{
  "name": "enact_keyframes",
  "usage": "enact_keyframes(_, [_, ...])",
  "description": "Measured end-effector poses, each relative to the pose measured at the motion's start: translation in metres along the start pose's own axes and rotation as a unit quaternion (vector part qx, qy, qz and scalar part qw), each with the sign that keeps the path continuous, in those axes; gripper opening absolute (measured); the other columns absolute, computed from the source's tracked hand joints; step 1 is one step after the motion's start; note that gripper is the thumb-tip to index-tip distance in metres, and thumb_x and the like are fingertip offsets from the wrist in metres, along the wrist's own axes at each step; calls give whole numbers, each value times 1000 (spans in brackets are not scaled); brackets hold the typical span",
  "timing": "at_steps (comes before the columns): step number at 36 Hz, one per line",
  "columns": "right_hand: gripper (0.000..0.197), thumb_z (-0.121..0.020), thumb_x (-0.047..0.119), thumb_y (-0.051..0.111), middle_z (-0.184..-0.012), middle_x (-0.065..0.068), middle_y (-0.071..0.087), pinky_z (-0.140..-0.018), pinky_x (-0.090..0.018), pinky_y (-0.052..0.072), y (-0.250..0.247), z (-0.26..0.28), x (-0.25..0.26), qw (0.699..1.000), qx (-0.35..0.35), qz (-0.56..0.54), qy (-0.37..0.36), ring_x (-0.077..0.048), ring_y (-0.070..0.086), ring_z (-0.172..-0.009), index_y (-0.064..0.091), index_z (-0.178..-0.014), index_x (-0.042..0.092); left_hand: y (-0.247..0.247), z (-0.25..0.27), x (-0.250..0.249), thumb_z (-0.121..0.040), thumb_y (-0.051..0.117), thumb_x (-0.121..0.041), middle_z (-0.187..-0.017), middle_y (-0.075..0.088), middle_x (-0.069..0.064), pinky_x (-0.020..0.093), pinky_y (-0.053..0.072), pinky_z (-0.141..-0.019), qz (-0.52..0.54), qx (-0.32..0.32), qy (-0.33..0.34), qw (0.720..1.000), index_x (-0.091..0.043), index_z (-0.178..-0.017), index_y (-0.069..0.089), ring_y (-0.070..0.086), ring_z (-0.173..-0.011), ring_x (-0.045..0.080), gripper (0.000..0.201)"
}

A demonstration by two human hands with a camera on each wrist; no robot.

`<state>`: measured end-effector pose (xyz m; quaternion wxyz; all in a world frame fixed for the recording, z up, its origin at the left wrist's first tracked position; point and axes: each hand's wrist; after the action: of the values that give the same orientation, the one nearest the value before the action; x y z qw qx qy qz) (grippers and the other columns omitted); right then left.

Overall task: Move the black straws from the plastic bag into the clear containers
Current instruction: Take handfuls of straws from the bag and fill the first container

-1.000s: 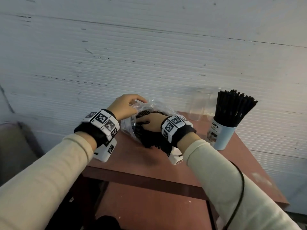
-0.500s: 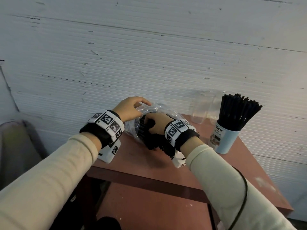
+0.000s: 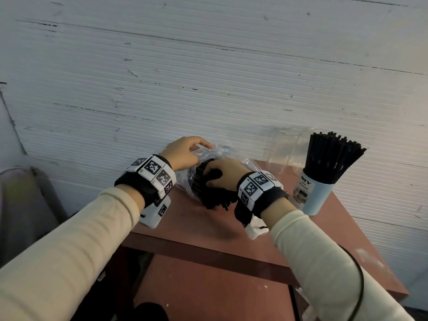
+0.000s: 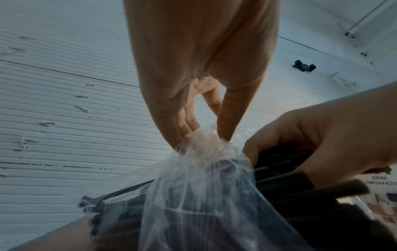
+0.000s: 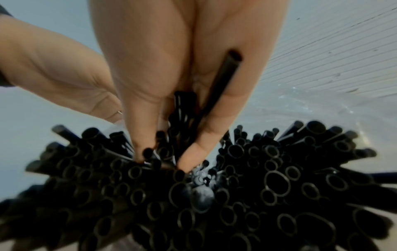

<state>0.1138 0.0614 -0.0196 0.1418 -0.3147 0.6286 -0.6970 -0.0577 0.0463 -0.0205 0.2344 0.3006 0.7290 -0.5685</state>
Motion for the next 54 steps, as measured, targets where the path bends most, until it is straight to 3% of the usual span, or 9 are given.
enact_keyframes(7, [32, -83, 13, 62, -105, 2, 58, -75, -27, 45, 1, -3, 4, 1000, -2, 6, 1, -19, 57, -94, 61, -113, 25, -1, 1, -1, -83, 59, 6, -119, 57, -12, 30, 46, -93, -4, 3, 6, 1000, -35, -115, 65, 51, -121, 14, 53])
enact_keyframes(15, [28, -82, 11, 63, -107, 4, 61, -73, -20, 42, -2, 4, -6, 998, -47, -31, -8, -13, 55, -89, 69, -104, 27, 1, 1, 7, -80, 69, -2, -130, 59, -4, 38, 47, -102, -4, 8, -5, 1000, -58, -103, 58, 51, -126, 14, 62])
enact_keyframes(19, [28, -81, 13, 65, -100, 8, 60, -72, -18, 46, -11, 15, -14, 998, -52, -47, -4, -10, 57, -87, 70, -102, 30, 2, 5, 7, -83, 67, 3, -140, 53, -4, 23, 38, -96, 13, 31, 17, 999, -35, -127, 57, 42, -135, 10, 59])
enact_keyframes(27, [27, -81, 10, 67, -91, 11, 63, -59, -9, 42, -29, 53, -35, 996, -43, -75, -24, -1, 58, -73, 72, -96, 31, 17, 16, -12, -68, 81, -20, -135, 34, 5, 33, 37, -101, -149, -47, 93, 983, -27, -131, 51, 33, -126, 22, 70])
enact_keyframes(31, [26, -81, 12, 68, -92, 11, 64, -61, -7, 44, -36, 75, -42, 996, -49, -67, -24, -1, 57, -73, 72, -97, 32, 34, 17, -37, -66, 82, -34, -132, 38, -2, 36, 41, -100, -215, 13, 184, 959, -25, -132, 48, 37, -123, 18, 74])
enact_keyframes(37, [25, -82, 16, 69, -84, 21, 56, -59, -5, 38, -45, 104, -51, 996, -52, -62, -28, 7, 53, -67, 71, -99, 35, 59, 7, -64, -67, 82, -29, -116, 61, -14, 14, 40, -86, -211, 104, 213, 948, -31, -114, 58, 55, -106, 7, 53])
enact_keyframes(41, [29, -81, 13, 69, -88, 20, 63, -67, -13, 45, -51, 122, -60, 994, -74, -77, -35, 6, 59, -74, 72, -99, 36, 75, 1, -74, -74, 71, -27, -72, 61, -11, 29, 49, -68, -216, 97, 205, 950, -40, -66, 43, 62, -74, 13, 32])
enact_keyframes(48, [41, -85, 34, 71, -113, 23, 61, -92, -6, 38, -80, 150, -72, 972, -202, -80, -87, 9, 55, -106, 61, -124, 36, 78, 5, -100, -92, 61, -39, -72, 59, -12, 23, 40, -62, -139, 94, 176, 970, -30, -83, 58, 59, -71, 9, 13])
enact_keyframes(54, [49, -80, 44, 74, -122, 9, 55, -77, -12, 46, -108, 163, -67, 893, -433, -84, -93, 0, 59, -97, 58, -125, 32, 81, 10, -125, -89, 65, -45, -70, 56, -13, 18, 38, -58, 0, 53, 151, 987, -26, -78, 55, 56, -67, 0, 24])
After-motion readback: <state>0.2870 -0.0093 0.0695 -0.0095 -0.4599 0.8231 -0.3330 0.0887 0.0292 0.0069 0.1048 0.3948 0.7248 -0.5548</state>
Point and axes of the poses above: each hand's wrist, its own z-axis away from the middle knuckle, its own y-axis out of the palm, x = y × z
